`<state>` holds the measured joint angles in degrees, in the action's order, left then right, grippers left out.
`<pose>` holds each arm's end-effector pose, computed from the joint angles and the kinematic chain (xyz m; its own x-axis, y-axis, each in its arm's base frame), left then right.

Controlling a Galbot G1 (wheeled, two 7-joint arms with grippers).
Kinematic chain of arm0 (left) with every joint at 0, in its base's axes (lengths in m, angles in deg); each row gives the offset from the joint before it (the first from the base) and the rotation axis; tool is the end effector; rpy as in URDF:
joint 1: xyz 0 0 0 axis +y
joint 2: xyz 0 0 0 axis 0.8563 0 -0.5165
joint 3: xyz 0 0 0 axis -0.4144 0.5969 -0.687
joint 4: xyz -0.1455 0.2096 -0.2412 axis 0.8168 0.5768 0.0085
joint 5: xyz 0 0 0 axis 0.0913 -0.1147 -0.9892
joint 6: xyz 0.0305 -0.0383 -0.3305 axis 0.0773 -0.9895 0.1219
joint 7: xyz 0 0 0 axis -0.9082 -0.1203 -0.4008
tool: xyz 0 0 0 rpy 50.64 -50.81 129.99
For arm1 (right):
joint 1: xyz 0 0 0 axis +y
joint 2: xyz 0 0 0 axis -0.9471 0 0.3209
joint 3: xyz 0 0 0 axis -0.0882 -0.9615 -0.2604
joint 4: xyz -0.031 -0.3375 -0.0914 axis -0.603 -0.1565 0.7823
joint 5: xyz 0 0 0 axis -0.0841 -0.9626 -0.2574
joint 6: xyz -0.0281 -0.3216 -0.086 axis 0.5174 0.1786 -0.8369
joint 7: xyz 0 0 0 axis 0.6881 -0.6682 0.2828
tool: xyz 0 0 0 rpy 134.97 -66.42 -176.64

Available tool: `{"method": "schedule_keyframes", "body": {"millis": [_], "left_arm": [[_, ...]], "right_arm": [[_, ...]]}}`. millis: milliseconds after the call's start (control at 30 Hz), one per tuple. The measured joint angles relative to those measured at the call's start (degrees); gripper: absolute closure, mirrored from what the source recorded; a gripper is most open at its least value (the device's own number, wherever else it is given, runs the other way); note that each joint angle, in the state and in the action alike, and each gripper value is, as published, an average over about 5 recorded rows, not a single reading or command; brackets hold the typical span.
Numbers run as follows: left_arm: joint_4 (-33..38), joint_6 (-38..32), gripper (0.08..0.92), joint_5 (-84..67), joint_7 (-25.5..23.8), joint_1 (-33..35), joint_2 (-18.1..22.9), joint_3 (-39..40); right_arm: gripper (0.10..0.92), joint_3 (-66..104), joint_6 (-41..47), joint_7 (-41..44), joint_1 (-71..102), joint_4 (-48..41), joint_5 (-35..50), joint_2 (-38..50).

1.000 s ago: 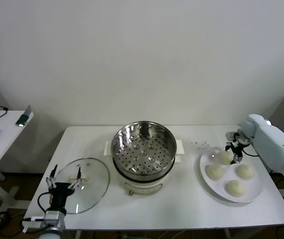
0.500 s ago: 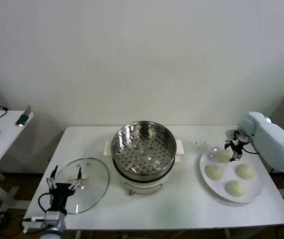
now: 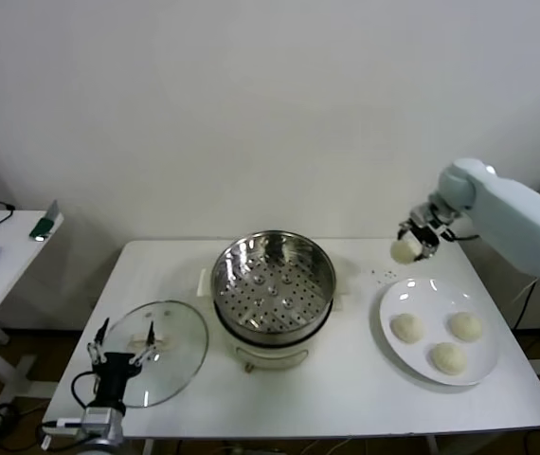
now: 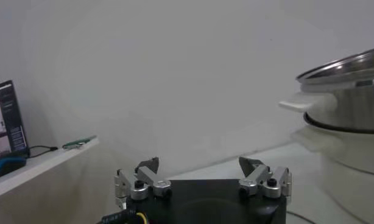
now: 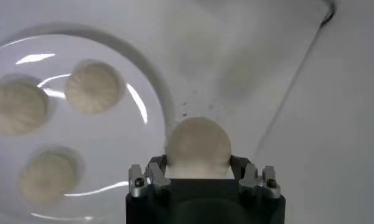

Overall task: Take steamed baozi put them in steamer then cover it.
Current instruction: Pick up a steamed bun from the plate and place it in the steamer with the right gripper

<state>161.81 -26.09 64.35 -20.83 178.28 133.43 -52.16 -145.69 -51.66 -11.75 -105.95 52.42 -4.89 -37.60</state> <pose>0.1568 0.0884 -0.3671 -0.9919 -0.1106 0.0619 -0.0870 0.9494 0.3017 0.6023 -0.1149 -0.0309 -0.3224 -0.0709 0.9439 -0.7263 -0.6209 -0.2947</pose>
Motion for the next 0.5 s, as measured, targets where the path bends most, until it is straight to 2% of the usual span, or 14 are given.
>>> {"method": "schedule_keyframes", "body": {"millis": [500], "left_arm": [[0.3,0.66,0.177,-1.27,-0.21,0.86,-0.76,0.74]], "right_arm": [[0.334,-4.34,-9.86,-0.87,-7.51,10.19,-4.53,-12.52]]}}
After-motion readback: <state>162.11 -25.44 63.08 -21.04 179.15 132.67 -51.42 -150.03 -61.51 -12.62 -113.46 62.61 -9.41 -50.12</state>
